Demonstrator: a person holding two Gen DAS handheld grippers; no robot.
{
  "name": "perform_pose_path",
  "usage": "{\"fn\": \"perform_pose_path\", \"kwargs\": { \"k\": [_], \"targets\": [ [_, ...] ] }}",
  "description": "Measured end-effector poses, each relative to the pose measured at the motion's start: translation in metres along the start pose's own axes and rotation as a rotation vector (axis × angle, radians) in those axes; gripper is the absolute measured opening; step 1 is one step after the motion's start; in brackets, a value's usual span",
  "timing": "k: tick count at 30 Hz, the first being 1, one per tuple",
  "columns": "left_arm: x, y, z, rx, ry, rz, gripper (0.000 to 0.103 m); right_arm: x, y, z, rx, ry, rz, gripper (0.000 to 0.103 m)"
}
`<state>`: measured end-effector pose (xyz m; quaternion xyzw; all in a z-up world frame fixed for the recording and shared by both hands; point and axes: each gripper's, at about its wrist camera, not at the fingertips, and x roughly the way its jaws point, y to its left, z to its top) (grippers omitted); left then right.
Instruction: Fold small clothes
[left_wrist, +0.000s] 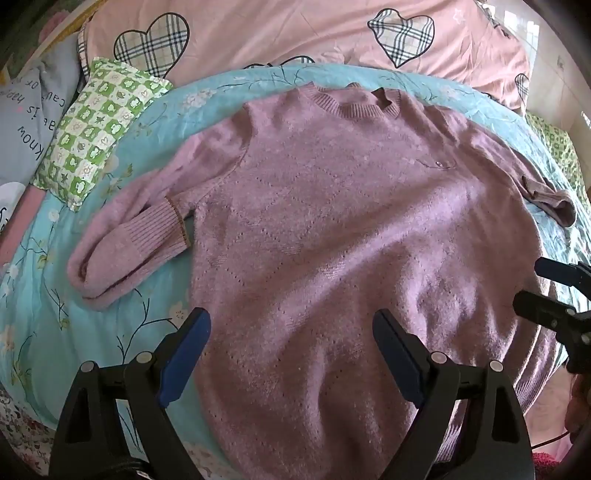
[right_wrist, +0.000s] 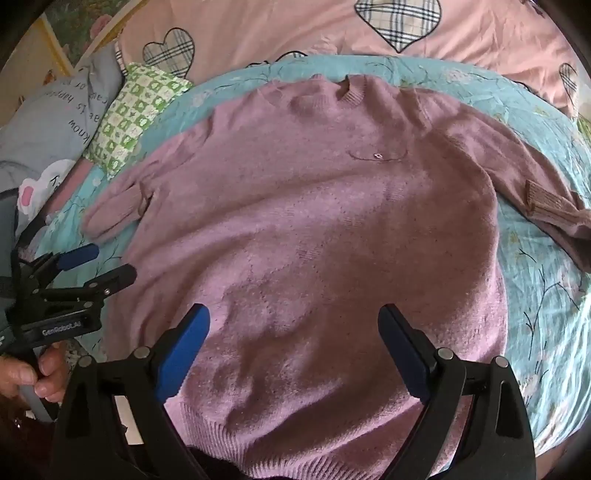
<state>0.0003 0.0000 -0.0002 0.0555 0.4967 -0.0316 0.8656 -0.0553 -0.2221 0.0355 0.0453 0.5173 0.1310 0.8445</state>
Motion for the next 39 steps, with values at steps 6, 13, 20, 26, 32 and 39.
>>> {"fn": "perform_pose_path", "kwargs": {
  "k": [6, 13, 20, 26, 32, 39],
  "targets": [
    [0.003, -0.002, 0.0, -0.01, -0.005, 0.002, 0.09, 0.004, 0.011, -0.001, -0.045, 0.003, 0.0, 0.093],
    [0.004, 0.006, 0.001, -0.014, -0.005, -0.001, 0.09, -0.004, 0.006, 0.003, -0.017, -0.106, 0.019, 0.092],
    [0.004, 0.006, 0.003, -0.021, -0.023, 0.003, 0.09, -0.001, 0.004, 0.005, -0.004, -0.106, 0.009, 0.092],
    [0.006, 0.004, 0.003, -0.019, 0.004, 0.003, 0.09, 0.001, 0.0, 0.004, -0.004, -0.078, -0.04, 0.093],
    [0.009, 0.005, 0.005, -0.018, 0.015, -0.013, 0.09, -0.001, -0.007, 0.003, 0.019, -0.068, -0.033, 0.093],
    [0.015, 0.002, 0.006, -0.017, 0.034, -0.014, 0.09, 0.0, -0.008, 0.001, 0.035, -0.057, -0.015, 0.092]
  ]
}}
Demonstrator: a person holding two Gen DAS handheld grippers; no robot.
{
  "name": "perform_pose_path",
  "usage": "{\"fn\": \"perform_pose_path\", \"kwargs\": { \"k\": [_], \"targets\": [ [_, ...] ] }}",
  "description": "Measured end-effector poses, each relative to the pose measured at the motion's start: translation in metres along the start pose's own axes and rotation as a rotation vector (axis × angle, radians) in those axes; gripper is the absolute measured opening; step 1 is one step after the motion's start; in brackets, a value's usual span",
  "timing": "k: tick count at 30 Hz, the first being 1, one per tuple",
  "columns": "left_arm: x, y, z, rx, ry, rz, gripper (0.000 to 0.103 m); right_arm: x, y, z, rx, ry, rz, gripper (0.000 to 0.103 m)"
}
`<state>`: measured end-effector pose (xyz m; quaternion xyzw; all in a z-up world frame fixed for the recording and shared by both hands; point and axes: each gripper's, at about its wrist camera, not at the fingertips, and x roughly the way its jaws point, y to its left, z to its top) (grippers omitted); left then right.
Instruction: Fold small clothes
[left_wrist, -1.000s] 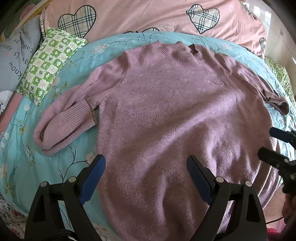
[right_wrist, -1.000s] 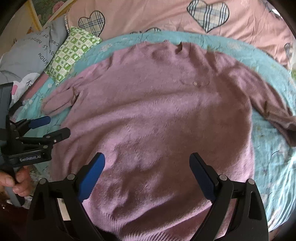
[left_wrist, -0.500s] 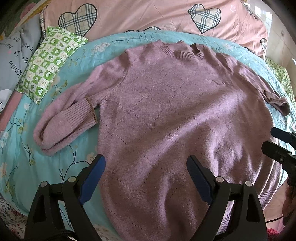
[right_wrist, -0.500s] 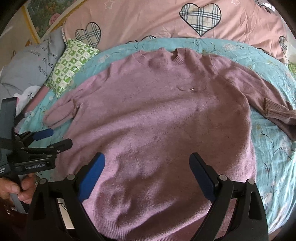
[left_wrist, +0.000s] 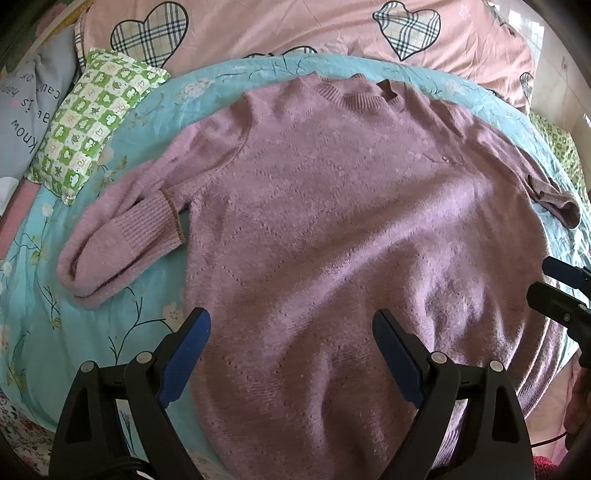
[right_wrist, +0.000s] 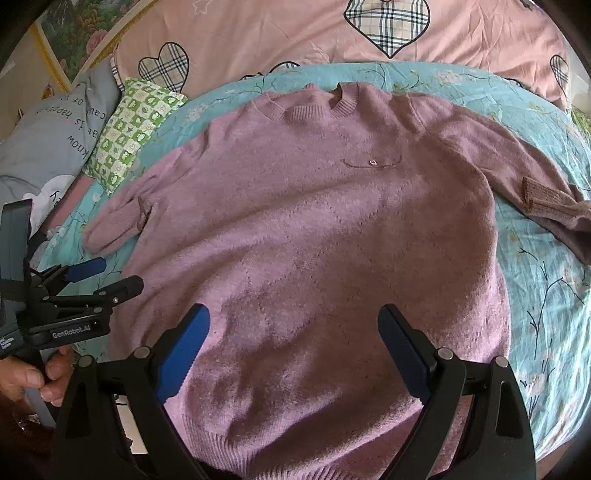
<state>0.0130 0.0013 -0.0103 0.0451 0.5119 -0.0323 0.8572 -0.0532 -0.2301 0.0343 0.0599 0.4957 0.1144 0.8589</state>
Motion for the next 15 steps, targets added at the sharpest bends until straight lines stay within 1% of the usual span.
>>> {"fn": "perform_pose_path", "kwargs": {
  "k": [1, 2, 3, 9, 11, 15],
  "targets": [
    [0.002, 0.0, 0.0, -0.009, 0.019, -0.001, 0.09, 0.0, -0.001, 0.0, 0.004, 0.002, 0.003, 0.091],
    [0.003, -0.001, 0.001, -0.021, 0.02, 0.012, 0.09, 0.0, -0.002, -0.001, 0.004, 0.003, 0.005, 0.088],
    [0.004, -0.001, 0.002, -0.025, 0.028, 0.007, 0.09, 0.0, -0.002, -0.001, 0.007, 0.006, 0.009, 0.086],
    [0.011, -0.006, 0.009, -0.022, 0.029, 0.001, 0.09, -0.004, -0.015, 0.001, 0.029, -0.001, 0.003, 0.085],
    [0.014, -0.006, 0.012, -0.02, 0.035, 0.0, 0.09, -0.009, -0.024, 0.003, 0.034, -0.012, -0.01, 0.086],
    [0.021, -0.007, 0.025, -0.013, 0.04, -0.002, 0.09, -0.023, -0.05, 0.01, 0.034, -0.045, -0.072, 0.086]
  ]
}}
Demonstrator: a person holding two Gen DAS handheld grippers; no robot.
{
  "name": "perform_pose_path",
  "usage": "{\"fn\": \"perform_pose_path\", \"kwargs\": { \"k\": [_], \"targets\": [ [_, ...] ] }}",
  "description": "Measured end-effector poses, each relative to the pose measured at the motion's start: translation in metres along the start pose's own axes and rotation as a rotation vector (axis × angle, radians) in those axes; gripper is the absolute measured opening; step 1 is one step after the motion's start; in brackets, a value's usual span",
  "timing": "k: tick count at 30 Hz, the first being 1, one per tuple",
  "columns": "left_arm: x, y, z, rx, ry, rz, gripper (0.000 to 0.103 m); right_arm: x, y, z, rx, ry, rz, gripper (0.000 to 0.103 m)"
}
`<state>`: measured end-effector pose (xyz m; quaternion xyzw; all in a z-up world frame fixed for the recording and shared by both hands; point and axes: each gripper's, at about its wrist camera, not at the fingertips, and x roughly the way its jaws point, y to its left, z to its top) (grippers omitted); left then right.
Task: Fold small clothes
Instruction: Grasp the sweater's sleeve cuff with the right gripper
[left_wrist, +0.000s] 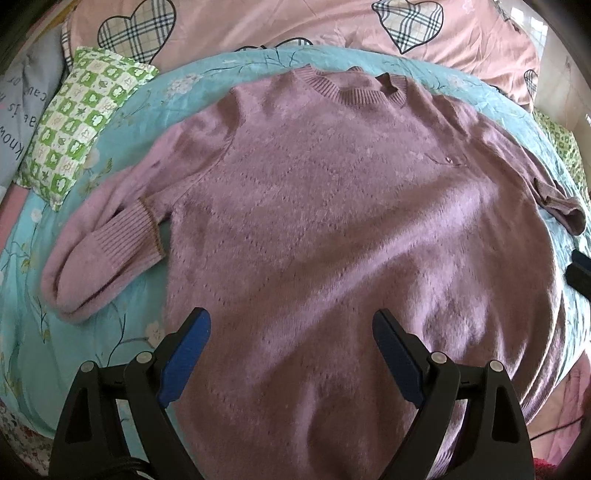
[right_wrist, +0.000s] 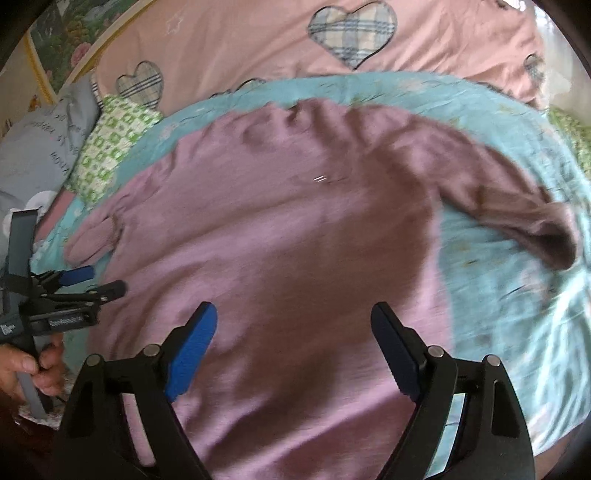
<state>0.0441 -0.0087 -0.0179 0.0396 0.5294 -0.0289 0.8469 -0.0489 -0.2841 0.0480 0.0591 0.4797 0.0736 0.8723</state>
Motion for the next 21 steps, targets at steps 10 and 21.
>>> {"fn": "perform_pose_path", "kwargs": {
  "k": [10, 21],
  "targets": [
    [0.02, -0.006, 0.048, 0.02, 0.006, 0.006, 0.09, -0.021, -0.098, 0.043, -0.05, -0.007, -0.203, 0.085],
    [0.043, -0.019, 0.09, -0.015, 0.019, -0.041, 0.09, 0.026, -0.14, 0.073, -0.304, 0.156, -0.298, 0.059]
  ]
}}
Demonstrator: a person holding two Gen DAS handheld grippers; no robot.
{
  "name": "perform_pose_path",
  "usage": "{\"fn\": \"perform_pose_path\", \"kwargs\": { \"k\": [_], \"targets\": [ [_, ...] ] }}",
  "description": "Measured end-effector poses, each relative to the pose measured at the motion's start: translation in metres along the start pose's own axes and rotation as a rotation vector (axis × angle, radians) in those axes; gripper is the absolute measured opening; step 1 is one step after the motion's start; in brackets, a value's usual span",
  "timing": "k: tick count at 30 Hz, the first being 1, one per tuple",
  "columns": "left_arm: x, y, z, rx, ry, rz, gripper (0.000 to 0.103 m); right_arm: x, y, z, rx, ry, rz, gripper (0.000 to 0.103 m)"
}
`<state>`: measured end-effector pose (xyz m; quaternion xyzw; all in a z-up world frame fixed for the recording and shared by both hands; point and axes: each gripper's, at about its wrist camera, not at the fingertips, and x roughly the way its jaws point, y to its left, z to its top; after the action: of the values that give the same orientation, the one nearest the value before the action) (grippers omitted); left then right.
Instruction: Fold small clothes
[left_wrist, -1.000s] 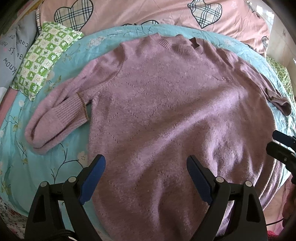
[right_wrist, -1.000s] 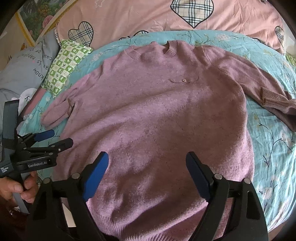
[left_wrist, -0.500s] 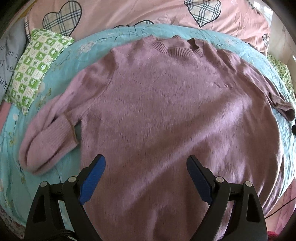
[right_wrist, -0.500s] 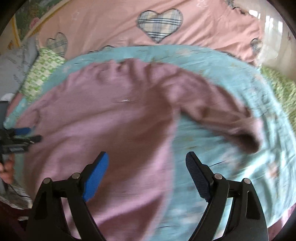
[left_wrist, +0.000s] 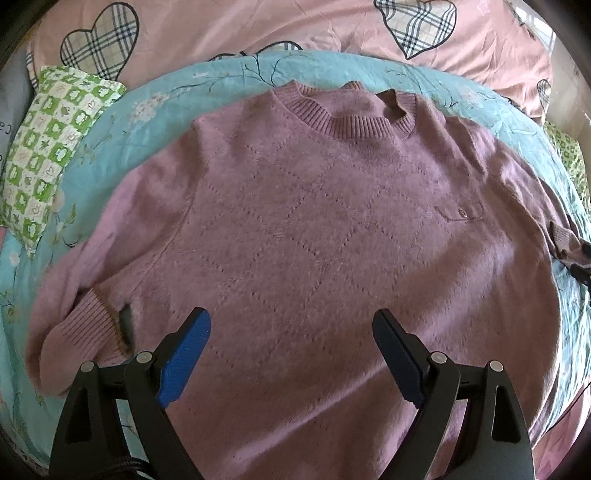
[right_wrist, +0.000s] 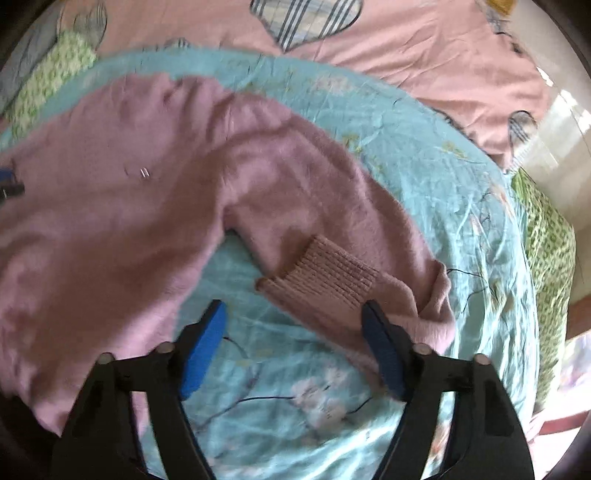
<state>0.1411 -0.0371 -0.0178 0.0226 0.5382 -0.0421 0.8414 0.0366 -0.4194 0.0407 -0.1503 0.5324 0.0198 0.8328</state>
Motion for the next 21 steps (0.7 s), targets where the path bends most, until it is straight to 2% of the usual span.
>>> {"fn": "perform_pose_path", "kwargs": {
  "k": [1, 3, 6, 10, 12, 16, 17, 21],
  "targets": [
    [0.002, -0.001, 0.001, -0.002, 0.001, -0.002, 0.09, 0.008, -0.001, 0.0, -0.027, 0.029, -0.023, 0.05],
    [0.007, -0.001, 0.003, -0.004, 0.01, 0.002, 0.09, 0.023, -0.006, -0.003, -0.054, 0.094, -0.054, 0.009],
    [0.012, 0.001, 0.003, -0.008, 0.016, 0.01, 0.09, 0.016, -0.024, -0.003, 0.046, 0.079, -0.024, 0.007],
    [0.016, 0.008, 0.003, -0.028, 0.019, 0.006, 0.09, -0.02, -0.033, 0.023, 0.236, -0.083, 0.14, 0.007],
    [0.015, 0.015, 0.003, -0.045, 0.02, -0.002, 0.09, -0.04, -0.024, 0.046, 0.322, -0.198, 0.272, 0.007],
    [0.011, 0.032, 0.002, -0.093, 0.019, -0.027, 0.09, -0.046, 0.028, 0.089, 0.364, -0.306, 0.496, 0.007],
    [0.009, 0.037, 0.001, -0.106, 0.021, -0.037, 0.09, -0.041, 0.049, 0.103, 0.35, -0.315, 0.552, 0.007],
    [0.006, 0.058, 0.0, -0.165, 0.025, -0.118, 0.09, -0.01, 0.127, 0.141, 0.282, -0.302, 0.684, 0.007]
  ]
}}
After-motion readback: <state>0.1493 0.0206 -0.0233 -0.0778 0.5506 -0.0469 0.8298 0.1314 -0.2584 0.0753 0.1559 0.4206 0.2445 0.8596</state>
